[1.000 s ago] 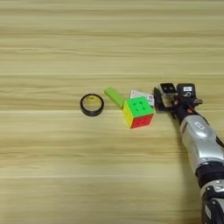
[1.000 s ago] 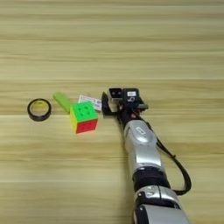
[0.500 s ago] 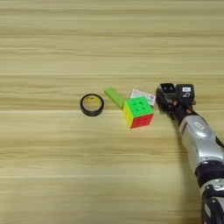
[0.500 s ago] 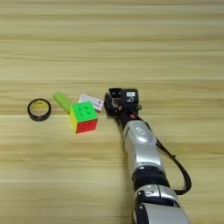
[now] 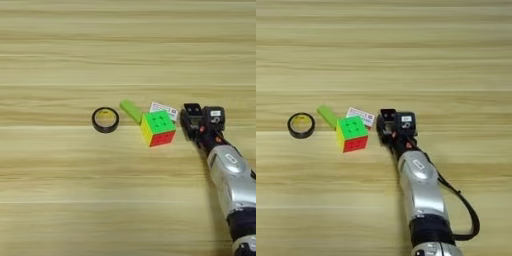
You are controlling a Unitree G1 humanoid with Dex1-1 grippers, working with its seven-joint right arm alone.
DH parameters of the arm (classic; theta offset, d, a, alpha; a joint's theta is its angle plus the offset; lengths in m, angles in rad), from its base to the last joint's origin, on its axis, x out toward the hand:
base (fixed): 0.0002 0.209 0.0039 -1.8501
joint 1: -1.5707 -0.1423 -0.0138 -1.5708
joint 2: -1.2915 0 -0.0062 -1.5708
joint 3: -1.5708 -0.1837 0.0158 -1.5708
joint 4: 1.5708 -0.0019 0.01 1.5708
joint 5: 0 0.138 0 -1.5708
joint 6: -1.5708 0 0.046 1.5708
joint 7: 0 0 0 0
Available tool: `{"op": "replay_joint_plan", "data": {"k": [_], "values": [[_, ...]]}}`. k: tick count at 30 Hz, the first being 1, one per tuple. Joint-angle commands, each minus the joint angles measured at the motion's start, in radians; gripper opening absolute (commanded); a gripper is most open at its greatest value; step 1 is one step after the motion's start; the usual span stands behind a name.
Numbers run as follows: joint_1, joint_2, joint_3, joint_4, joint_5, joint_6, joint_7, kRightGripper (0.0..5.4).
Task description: Move the objects on the table
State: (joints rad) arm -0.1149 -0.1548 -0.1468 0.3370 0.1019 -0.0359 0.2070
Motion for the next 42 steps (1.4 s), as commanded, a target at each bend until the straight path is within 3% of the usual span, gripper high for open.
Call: {"op": "replay_joint_plan", "data": {"k": [1,9,16,27,28,33,42], "values": [[0.038,-0.003,0.022,-0.155,-0.005,0.036,-0.006,2.48],[0.209,0.015,0.061,-0.35,0.0,0.129,-0.008,2.48],[0.309,0.013,0.067,-0.512,0.003,0.204,-0.013,2.48],[0.32,0.016,0.072,-0.535,-0.002,0.228,-0.011,2.48],[0.32,0.016,0.073,-0.536,-0.002,0.228,-0.011,2.84],[0.32,0.017,0.071,-0.539,-0.004,0.217,-0.014,3.36],[0.325,0.031,0.074,-0.579,0.006,0.124,-0.004,4.36]]}}
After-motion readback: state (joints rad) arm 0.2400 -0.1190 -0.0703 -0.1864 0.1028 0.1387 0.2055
